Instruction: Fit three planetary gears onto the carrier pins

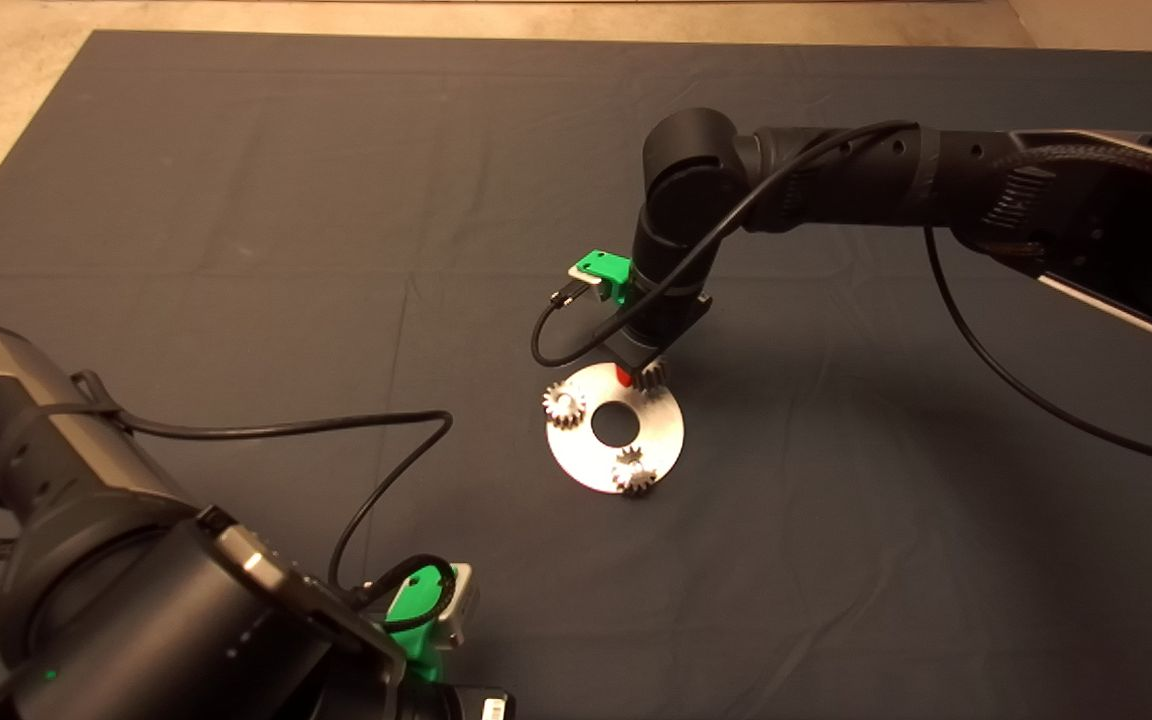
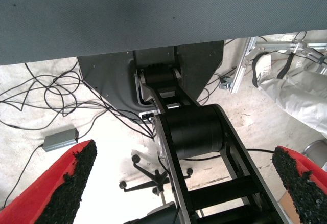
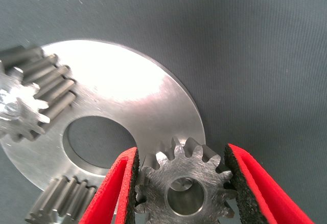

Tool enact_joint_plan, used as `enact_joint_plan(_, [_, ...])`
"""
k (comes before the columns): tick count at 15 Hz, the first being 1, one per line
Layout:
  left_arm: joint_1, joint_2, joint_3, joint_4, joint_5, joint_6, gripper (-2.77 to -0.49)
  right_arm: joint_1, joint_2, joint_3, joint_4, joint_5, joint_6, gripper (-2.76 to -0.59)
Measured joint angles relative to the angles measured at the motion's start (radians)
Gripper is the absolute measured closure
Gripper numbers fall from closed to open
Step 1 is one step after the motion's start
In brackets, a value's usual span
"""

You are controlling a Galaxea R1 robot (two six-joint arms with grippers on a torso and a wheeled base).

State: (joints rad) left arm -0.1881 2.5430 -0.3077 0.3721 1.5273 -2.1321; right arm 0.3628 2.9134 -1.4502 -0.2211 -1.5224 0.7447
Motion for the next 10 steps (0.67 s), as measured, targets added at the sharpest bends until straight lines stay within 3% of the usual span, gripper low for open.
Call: enact_joint_plan(10, [0.0, 0.0, 0.0, 0.001, 0.0, 0.0, -2.48, -0.005, -0.024, 0.036, 0.0, 0.003, 0.0, -1.07])
